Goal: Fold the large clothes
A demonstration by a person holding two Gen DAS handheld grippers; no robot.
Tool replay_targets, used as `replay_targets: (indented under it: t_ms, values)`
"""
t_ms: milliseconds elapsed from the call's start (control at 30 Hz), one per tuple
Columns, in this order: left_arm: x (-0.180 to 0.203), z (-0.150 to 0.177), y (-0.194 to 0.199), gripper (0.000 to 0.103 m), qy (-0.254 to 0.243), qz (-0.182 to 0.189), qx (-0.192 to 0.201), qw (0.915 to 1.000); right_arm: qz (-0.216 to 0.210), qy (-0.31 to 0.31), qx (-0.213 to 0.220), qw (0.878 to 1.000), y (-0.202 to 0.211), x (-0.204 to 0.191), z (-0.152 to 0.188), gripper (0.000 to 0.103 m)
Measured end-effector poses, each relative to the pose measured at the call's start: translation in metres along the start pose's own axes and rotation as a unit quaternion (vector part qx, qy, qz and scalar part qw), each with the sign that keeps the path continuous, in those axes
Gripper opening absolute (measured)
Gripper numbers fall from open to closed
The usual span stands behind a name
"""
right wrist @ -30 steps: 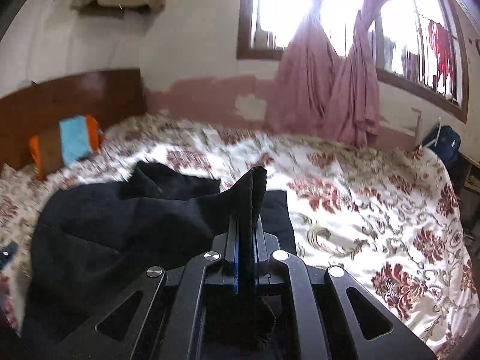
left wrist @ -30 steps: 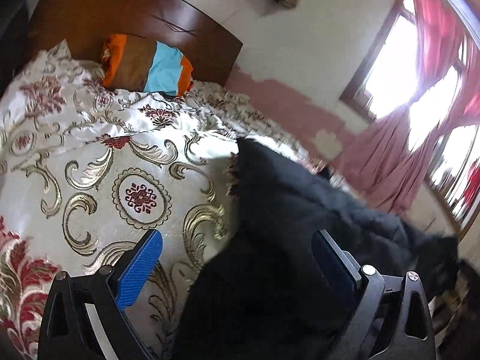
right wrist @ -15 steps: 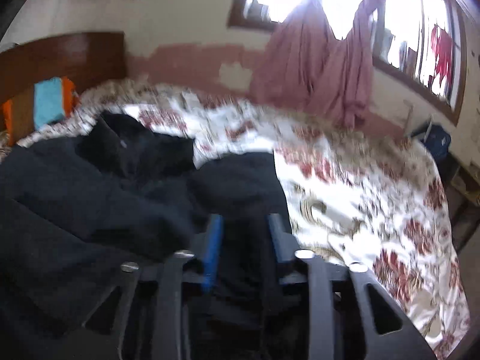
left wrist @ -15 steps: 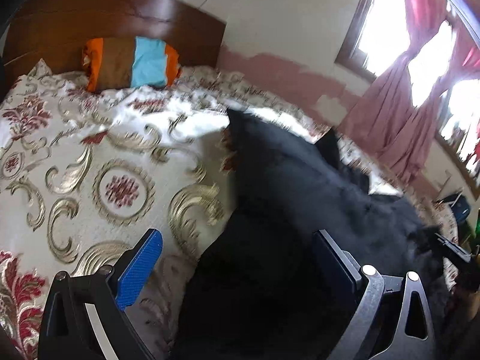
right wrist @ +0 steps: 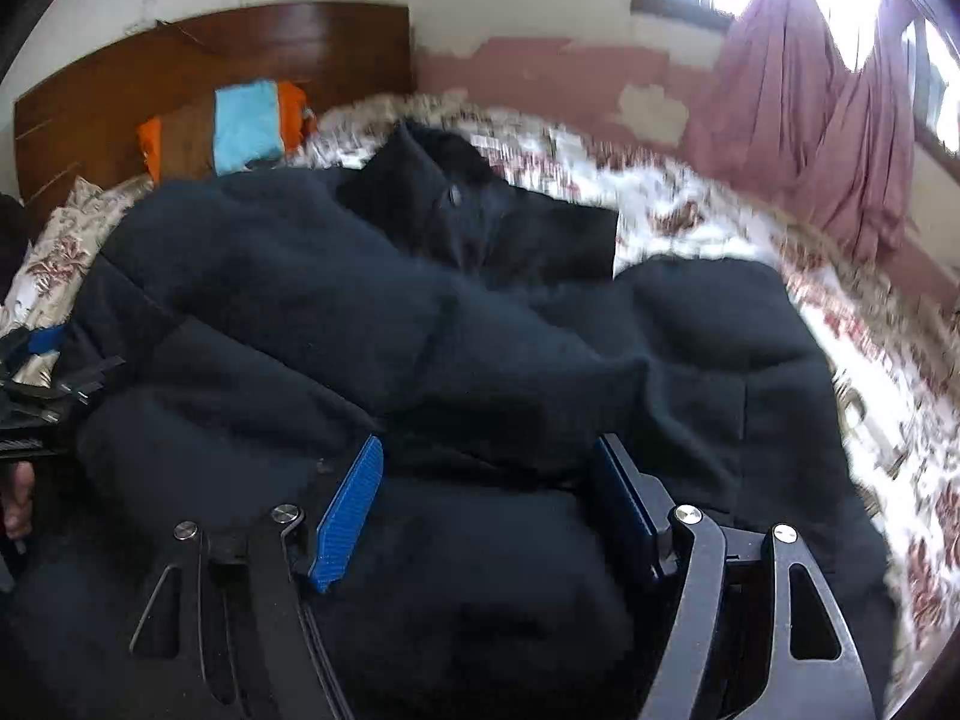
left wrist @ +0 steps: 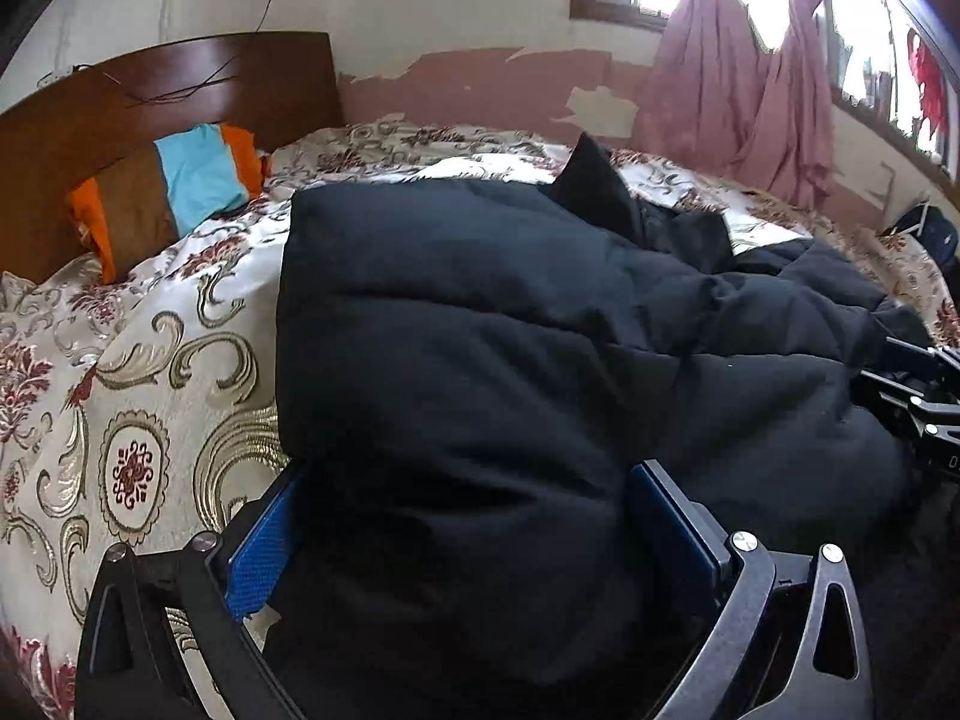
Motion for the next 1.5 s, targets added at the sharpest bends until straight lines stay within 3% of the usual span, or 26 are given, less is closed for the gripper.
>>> replay_targets:
  t_ms: [333, 733, 967, 1367, 1500]
  values:
    - [0.006, 0.008, -0.004, 0.103, -0.032, -0.024, -0.004, 0.9992, 0.064, 0.071, -0.036, 0.995, -0.023, -0.036, 0.009, 0.068]
    - [0.006, 0.01, -0.011, 0.103, -0.042, -0.035, -0.005, 0.9985, 0.074, 0.072, -0.034, 0.994, -0.023, -0.036, 0.012, 0.069]
    - [0.004, 0.01, -0.013, 0.103, -0.043, -0.037, -0.005, 0.9984, 0.111, 0.081, -0.013, 0.99, -0.012, -0.041, 0.016, 0.077]
    - [0.001, 0.011, -0.006, 0.103, -0.034, -0.021, 0.004, 0.9992, 0.119, 0.082, -0.003, 0.99, -0.005, -0.038, 0.016, 0.081]
    - [-0.002, 0.009, 0.007, 0.103, -0.021, -0.002, 0.019, 0.9996, 0.089, 0.058, 0.0, 0.994, 0.005, -0.026, 0.014, 0.083]
Point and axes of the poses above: each gripper's, at about its wrist camera, not at the fingertips, and y roughly against the way its jaws point, x to its right, z to its underside, the point moved 2 cm from there along -y, roughly the way its jaws point, and after that the axes turned 13 degrees about z, right-handed, at the moved point
